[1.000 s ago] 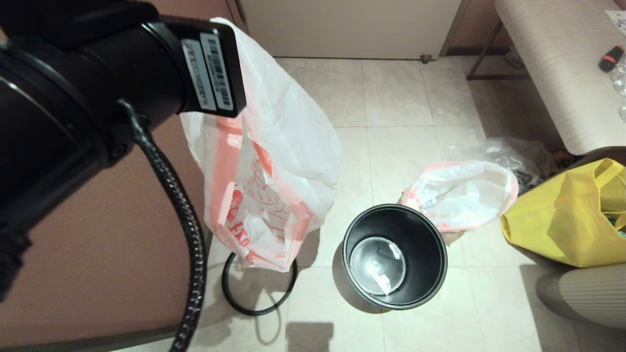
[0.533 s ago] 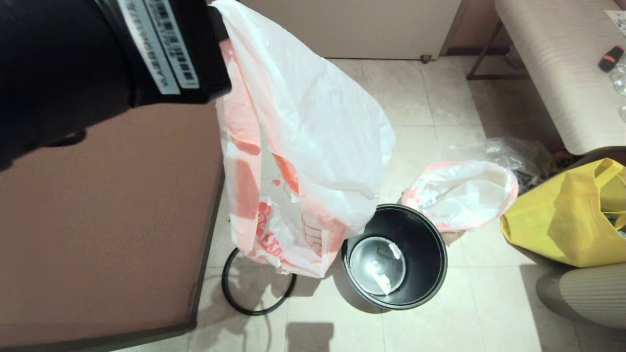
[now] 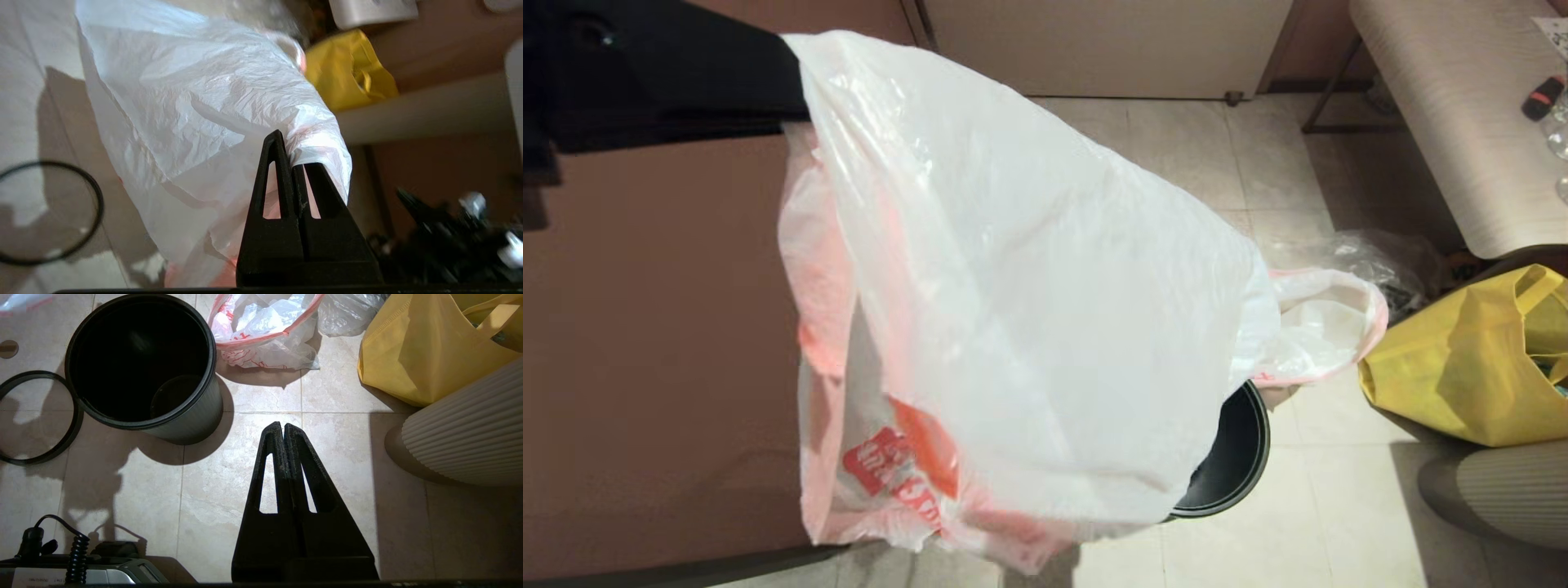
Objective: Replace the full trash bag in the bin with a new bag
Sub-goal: Put the new garbage bag on the trash can
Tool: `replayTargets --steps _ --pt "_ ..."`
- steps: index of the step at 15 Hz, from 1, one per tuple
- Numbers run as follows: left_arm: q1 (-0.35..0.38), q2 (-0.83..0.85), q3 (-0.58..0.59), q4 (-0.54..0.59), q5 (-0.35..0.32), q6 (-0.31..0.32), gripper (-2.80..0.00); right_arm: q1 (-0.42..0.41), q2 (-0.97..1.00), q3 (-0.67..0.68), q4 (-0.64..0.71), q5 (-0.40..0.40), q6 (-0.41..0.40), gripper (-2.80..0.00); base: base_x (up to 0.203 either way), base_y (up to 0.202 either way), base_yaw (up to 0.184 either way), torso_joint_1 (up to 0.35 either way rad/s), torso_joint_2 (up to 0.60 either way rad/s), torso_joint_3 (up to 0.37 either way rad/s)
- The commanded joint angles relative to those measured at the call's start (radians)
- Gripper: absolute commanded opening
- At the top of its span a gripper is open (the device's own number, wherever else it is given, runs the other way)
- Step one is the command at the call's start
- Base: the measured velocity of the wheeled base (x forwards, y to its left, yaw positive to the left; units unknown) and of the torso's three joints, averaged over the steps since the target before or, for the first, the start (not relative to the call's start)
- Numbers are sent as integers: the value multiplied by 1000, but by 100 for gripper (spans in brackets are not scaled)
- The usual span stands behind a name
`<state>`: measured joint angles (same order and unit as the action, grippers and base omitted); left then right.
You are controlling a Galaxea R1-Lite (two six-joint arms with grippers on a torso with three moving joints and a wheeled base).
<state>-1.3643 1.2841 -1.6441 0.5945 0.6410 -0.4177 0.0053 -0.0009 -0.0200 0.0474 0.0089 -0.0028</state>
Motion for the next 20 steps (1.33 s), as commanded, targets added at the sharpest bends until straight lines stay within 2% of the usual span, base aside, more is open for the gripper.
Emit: replayTargets --steps 1,3,4,8,10,12,14,16,19,20 --pt "-10 33 -93 191 -68 -65 -280 1 1 0 0 0 0 -280 0 0 0 0 0 0" --pt "-12 78 -183 324 -166 -137 -280 1 1 0 0 0 0 -280 0 0 0 0 0 0" --pt "-11 104 -200 342 -185 -146 -280 1 1 0 0 0 0 -280 0 0 0 0 0 0" --pt "-10 205 -217 347 -200 -151 -280 1 1 0 0 0 0 -280 0 0 0 0 0 0" --pt "23 256 -217 340 -205 -154 -280 1 1 0 0 0 0 -280 0 0 0 0 0 0" --pt "93 311 -222 280 -240 -145 -280 1 1 0 0 0 0 -280 0 0 0 0 0 0" --pt "145 384 -236 180 -265 -110 -280 1 1 0 0 0 0 -280 0 0 0 0 0 0" --pt "172 442 -288 101 -287 -74 -280 2 1 0 0 0 0 -280 0 0 0 0 0 0" --pt "193 476 -304 -62 -292 26 -280 2 1 -1 6 -2 -6 -280 0 0 0 0 0 0" --pt "193 480 -304 -73 -291 39 -280 2 1 2 -3 0 -11 -280 0 0 0 0 0 0"
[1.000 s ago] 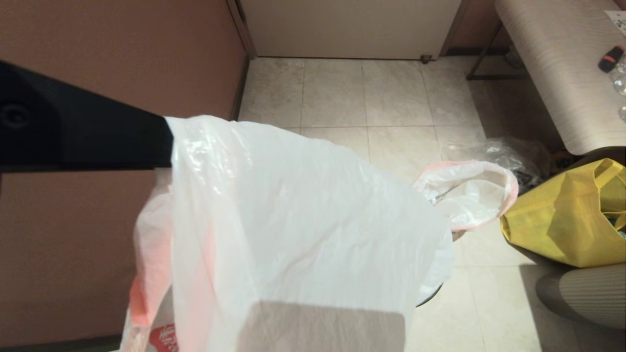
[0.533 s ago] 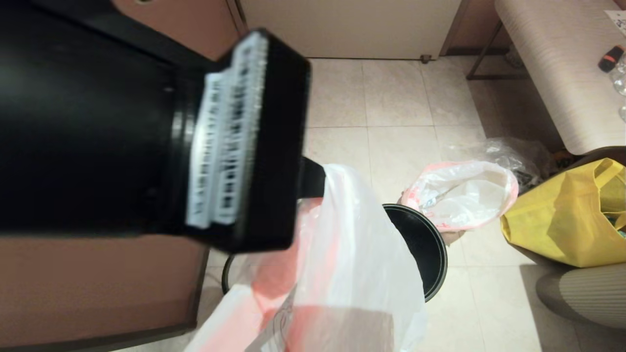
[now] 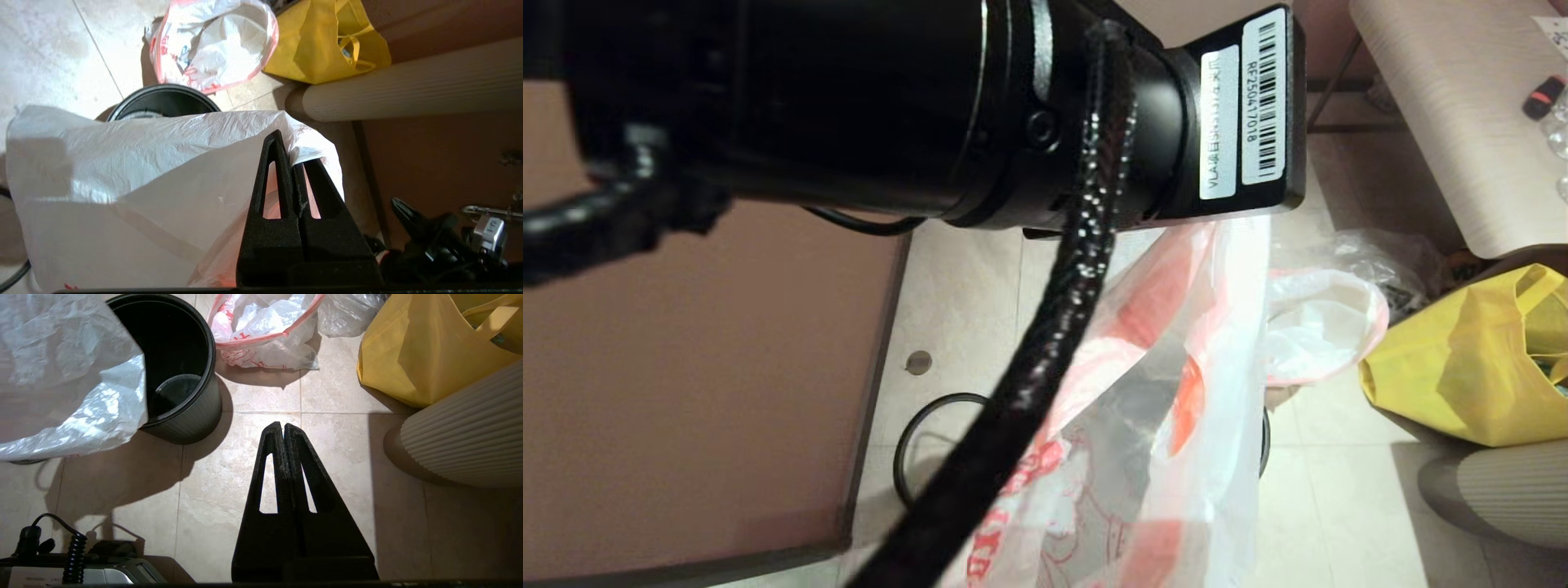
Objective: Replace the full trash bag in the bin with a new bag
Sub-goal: Put the new garbage bag on the trash can
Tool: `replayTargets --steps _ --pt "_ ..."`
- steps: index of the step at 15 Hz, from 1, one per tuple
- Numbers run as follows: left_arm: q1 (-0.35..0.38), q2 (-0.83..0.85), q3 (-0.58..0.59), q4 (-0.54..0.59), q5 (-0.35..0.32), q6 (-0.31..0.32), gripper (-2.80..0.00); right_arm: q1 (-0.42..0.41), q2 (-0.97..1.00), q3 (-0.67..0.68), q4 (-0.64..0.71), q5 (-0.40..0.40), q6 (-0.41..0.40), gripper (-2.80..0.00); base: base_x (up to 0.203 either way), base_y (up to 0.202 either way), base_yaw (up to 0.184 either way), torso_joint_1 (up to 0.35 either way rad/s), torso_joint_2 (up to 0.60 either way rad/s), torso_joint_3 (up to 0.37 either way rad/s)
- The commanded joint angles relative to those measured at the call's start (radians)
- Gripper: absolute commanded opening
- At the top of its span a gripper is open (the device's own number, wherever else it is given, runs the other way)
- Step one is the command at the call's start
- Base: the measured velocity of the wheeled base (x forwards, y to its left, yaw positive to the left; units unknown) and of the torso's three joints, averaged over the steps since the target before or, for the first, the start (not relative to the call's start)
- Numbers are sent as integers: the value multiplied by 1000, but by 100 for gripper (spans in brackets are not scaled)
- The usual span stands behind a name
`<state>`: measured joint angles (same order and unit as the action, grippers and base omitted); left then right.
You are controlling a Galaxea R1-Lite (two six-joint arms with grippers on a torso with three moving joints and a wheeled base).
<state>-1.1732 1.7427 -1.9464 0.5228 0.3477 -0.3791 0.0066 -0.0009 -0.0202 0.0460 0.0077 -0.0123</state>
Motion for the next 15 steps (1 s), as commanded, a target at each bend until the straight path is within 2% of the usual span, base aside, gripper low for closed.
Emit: replayTargets --steps 1,3,5,7,11,13,15 --pt "3 38 -2 -2 1 -1 -280 0 1 2 0 0 -1 -280 0 0 0 0 0 0" --pt "-23 56 -6 -12 -2 -3 -280 0 1 -4 -3 -9 -1 -280 0 0 0 0 0 0" --pt "-63 83 -9 -31 8 1 -280 0 10 -73 16 -9 1 -280 0 0 0 0 0 0" --pt "-52 102 -9 -32 27 3 -280 0 109 -138 41 8 9 -280 0 0 0 0 0 0" --pt "-27 89 22 16 25 -29 -280 21 534 -326 45 71 120 -280 0 0 0 0 0 0" --pt "-52 54 29 83 21 -68 -280 28 801 -423 14 108 167 -280 0 0 0 0 0 0" --pt "-57 26 47 110 19 -74 -280 32 1036 -527 -37 146 198 -280 0 0 0 0 0 0"
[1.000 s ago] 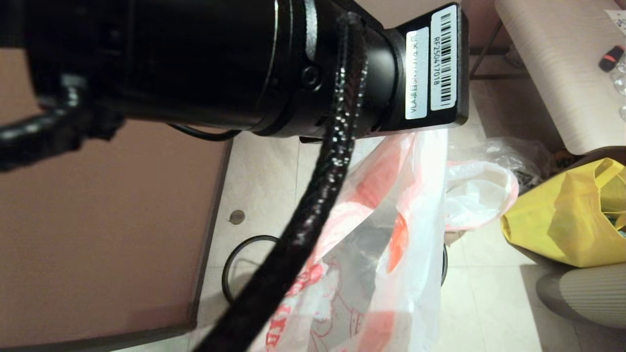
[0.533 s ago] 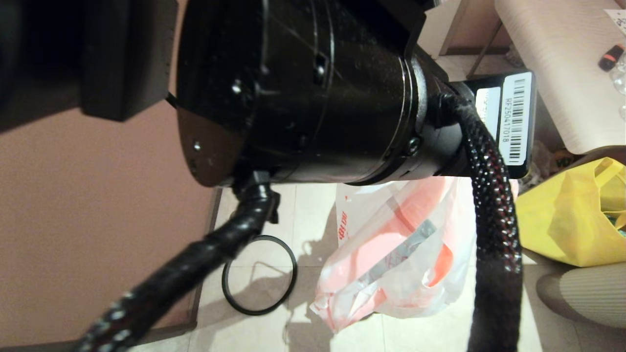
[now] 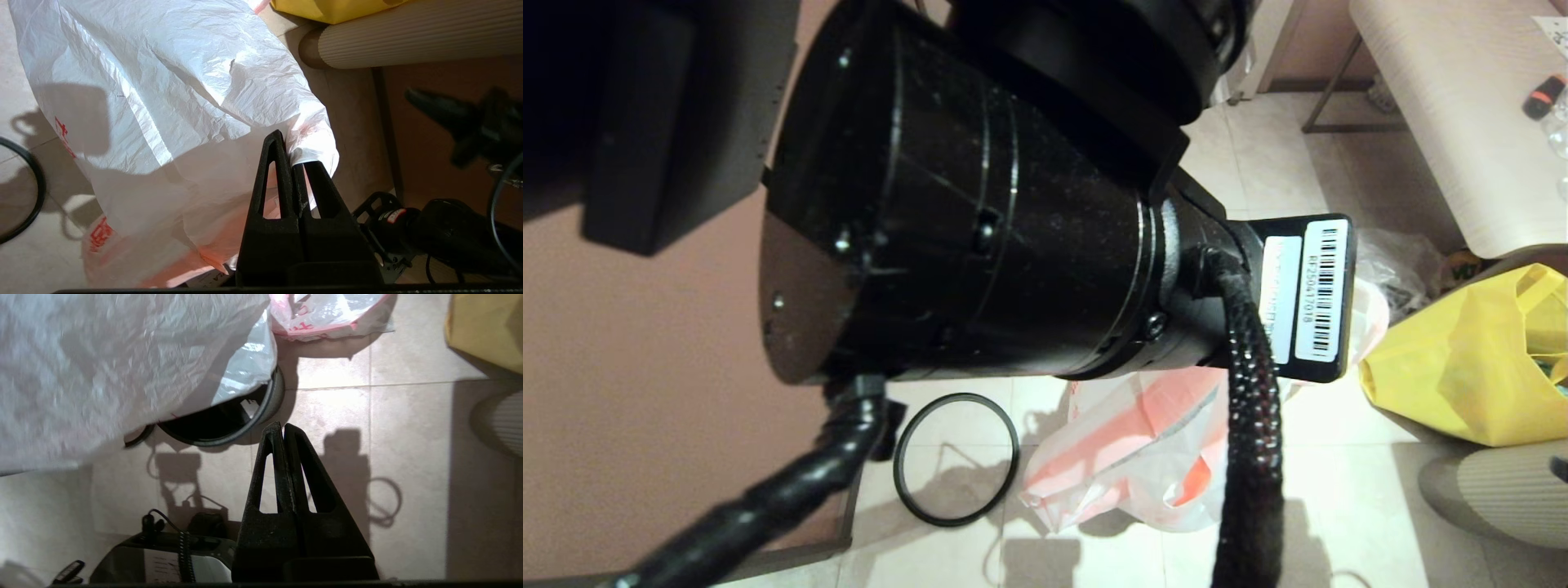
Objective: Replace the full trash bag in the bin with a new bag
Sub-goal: Put the new garbage bag on the trash can
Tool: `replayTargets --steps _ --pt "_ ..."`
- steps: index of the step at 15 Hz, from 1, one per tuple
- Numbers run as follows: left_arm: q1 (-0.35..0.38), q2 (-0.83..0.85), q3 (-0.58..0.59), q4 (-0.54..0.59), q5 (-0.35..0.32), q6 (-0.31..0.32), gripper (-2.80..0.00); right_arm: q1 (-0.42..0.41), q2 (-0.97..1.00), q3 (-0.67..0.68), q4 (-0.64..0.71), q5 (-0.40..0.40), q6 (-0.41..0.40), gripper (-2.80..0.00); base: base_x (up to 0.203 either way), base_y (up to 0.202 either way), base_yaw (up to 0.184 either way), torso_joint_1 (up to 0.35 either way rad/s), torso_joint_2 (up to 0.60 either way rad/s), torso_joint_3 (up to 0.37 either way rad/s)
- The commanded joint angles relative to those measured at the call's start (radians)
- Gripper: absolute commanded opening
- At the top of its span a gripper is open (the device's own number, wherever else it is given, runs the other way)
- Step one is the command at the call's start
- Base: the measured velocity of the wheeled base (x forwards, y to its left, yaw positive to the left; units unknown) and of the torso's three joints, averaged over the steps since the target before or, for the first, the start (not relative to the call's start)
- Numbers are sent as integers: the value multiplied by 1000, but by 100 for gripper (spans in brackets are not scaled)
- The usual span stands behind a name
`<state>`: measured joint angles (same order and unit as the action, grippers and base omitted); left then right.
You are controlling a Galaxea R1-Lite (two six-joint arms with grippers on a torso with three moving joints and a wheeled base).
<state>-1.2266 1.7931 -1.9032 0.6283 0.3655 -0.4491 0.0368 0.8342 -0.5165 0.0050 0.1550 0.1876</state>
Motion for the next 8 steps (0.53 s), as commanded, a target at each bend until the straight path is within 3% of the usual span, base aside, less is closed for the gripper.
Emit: replayTargets --steps 1,5,8 --pt "-1 -28 32 5 2 -5 -280 3 311 -86 -17 23 10 -280 0 0 0 0 0 0" --pt "0 -38 55 8 -1 -22 -280 4 646 -248 -58 132 35 -280 0 0 0 0 0 0" --pt "1 -70 142 5 -9 -24 -280 6 853 -381 -67 196 41 -280 0 0 0 0 0 0"
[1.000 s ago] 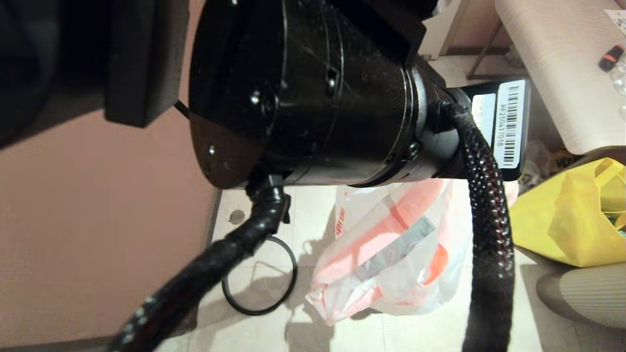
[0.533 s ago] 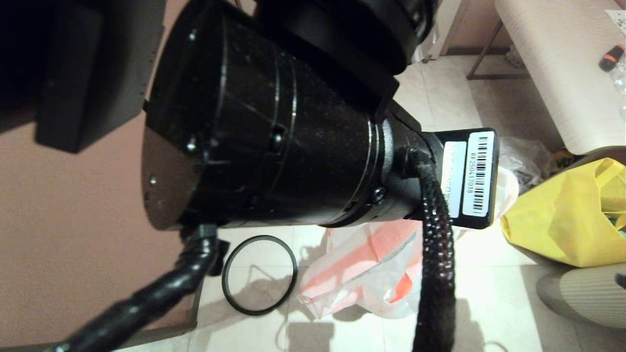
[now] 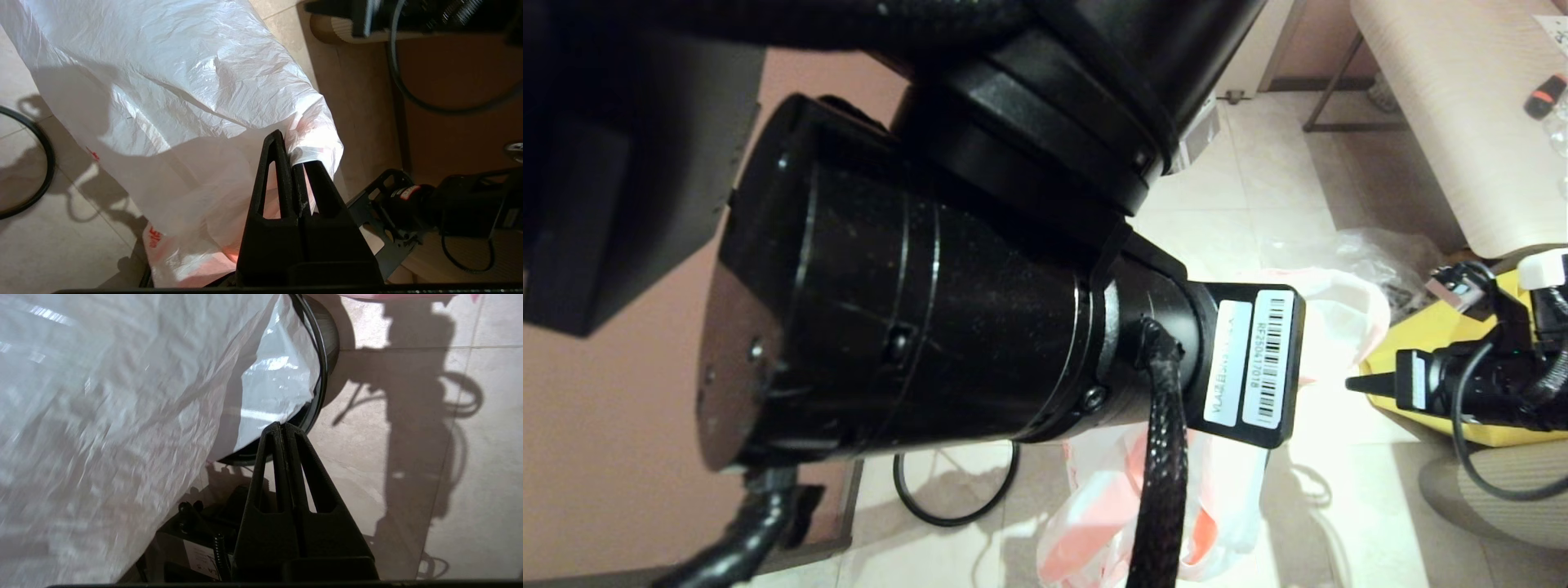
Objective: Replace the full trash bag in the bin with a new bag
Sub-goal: Put the new garbage bag on the trash can
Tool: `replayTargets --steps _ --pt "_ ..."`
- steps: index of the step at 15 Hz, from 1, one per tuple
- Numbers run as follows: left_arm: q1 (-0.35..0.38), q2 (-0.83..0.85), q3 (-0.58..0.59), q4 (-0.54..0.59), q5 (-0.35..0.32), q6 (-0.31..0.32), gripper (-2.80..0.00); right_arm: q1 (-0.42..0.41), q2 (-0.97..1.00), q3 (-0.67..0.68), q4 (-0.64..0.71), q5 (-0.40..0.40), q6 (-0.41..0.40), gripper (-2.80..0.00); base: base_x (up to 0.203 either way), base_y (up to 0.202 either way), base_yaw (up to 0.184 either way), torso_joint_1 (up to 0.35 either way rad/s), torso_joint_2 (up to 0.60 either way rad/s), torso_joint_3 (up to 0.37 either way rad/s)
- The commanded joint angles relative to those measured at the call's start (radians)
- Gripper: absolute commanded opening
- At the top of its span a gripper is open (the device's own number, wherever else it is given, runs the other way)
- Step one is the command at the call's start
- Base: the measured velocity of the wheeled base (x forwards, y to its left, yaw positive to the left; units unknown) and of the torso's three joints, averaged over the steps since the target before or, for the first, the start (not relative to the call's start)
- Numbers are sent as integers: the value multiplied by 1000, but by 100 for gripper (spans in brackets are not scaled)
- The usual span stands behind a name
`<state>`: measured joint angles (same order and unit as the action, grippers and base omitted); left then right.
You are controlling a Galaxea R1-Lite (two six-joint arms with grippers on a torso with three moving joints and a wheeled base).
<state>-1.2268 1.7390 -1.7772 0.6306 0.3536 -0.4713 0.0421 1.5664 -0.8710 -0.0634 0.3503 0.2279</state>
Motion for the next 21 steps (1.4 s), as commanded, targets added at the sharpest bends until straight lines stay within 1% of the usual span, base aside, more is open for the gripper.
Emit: replayTargets --steps 1,3,4,8,9,11,13,15,16,18,21 --pt "1 -19 28 2 1 -4 -280 2 185 -75 0 12 1 -280 0 0 0 0 0 0" --pt "1 -32 57 0 -4 -4 -280 13 302 -151 -1 23 2 -280 0 0 0 0 0 0" --pt "3 -35 72 -6 -12 -5 -280 36 356 -171 -1 25 1 -280 0 0 0 0 0 0" --pt "4 -35 90 -17 -21 -8 -280 196 523 -189 -9 -3 12 -280 0 0 0 0 0 0" --pt "8 -37 109 -23 -22 -12 -280 224 551 -195 -9 -9 22 -280 0 0 0 0 0 0" --pt "17 -50 199 -80 -32 -38 -280 259 643 -205 -24 -46 29 -280 0 0 0 0 0 0" --pt "20 -73 282 -148 -53 -48 -280 267 756 -227 -124 -66 29 -280 0 0 0 0 0 0" --pt "19 -93 323 -169 -68 -58 -280 283 879 -260 -235 -76 21 -280 0 0 0 0 0 0" --pt "17 -107 338 -169 -71 -59 -280 300 921 -281 -263 -85 5 -280 0 0 0 0 0 0" --pt "21 -136 367 -169 -76 -58 -280 317 922 -334 -260 -128 -19 -280 0 0 0 0 0 0" --pt "21 -147 387 -169 -85 -58 -280 305 753 -340 -181 -122 -9 -280 0 0 0 0 0 0"
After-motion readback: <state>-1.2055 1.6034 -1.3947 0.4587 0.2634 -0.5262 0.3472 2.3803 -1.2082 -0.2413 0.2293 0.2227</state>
